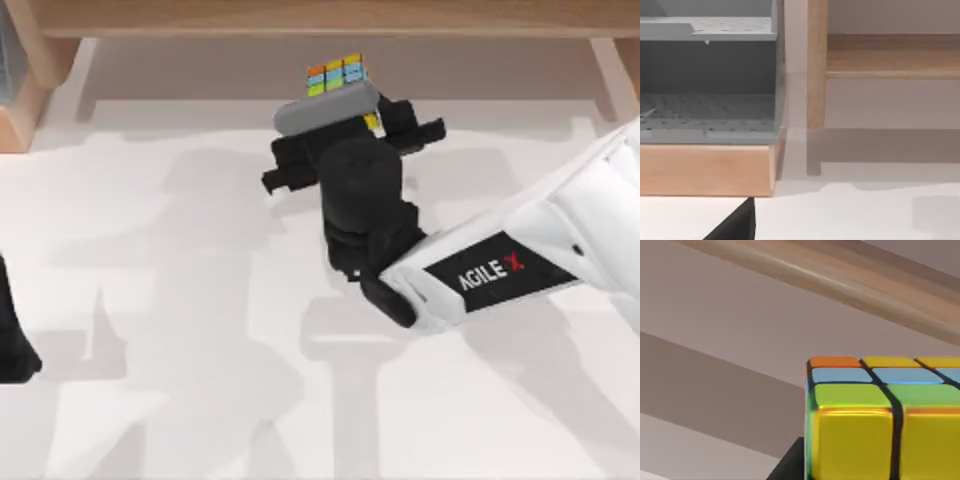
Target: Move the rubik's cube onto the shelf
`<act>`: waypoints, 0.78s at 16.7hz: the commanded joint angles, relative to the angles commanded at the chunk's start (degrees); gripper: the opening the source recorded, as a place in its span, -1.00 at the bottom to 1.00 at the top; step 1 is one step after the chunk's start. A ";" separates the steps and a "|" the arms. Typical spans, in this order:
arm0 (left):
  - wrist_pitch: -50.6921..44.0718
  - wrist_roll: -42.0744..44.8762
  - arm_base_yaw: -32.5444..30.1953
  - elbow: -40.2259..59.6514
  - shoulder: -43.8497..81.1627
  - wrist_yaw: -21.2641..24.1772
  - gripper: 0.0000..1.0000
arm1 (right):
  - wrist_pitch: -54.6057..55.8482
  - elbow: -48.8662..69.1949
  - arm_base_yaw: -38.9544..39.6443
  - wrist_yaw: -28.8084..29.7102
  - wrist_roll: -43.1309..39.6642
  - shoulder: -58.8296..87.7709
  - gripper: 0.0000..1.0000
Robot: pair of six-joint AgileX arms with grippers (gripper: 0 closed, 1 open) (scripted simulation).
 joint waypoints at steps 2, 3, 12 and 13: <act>0.00 0.00 0.00 0.00 0.00 0.00 1.00 | 6.06 -0.40 -0.43 -0.12 2.45 -0.58 -1.00; 0.00 0.00 0.00 0.00 0.00 0.00 1.00 | 8.69 -0.60 -0.82 -0.21 3.58 -0.99 -1.00; 0.00 0.00 0.00 0.00 0.00 0.00 1.00 | 16.66 -2.25 -3.68 -0.95 7.73 -3.79 -1.00; 0.00 0.00 0.00 0.00 0.00 0.00 1.00 | 16.66 -2.25 -3.68 -0.95 7.73 -3.79 -1.00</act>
